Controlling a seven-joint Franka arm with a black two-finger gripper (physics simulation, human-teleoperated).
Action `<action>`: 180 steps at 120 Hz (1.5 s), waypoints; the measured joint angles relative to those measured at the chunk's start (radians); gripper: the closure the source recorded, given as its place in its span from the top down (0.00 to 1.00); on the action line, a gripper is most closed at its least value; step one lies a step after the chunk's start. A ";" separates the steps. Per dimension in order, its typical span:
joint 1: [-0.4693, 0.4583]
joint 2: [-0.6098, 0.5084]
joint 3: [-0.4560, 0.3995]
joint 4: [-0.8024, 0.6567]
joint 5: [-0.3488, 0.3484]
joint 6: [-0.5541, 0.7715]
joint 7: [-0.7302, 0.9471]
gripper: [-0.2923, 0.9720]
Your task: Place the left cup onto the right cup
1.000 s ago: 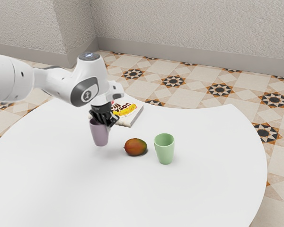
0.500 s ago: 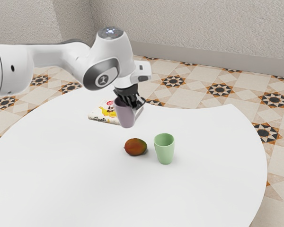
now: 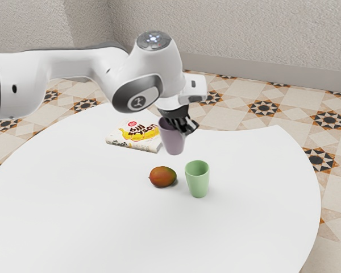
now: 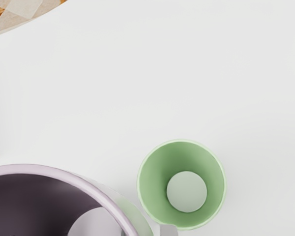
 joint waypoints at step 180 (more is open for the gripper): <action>0.000 0.196 -0.056 0.065 0.101 0.118 -0.104 0.15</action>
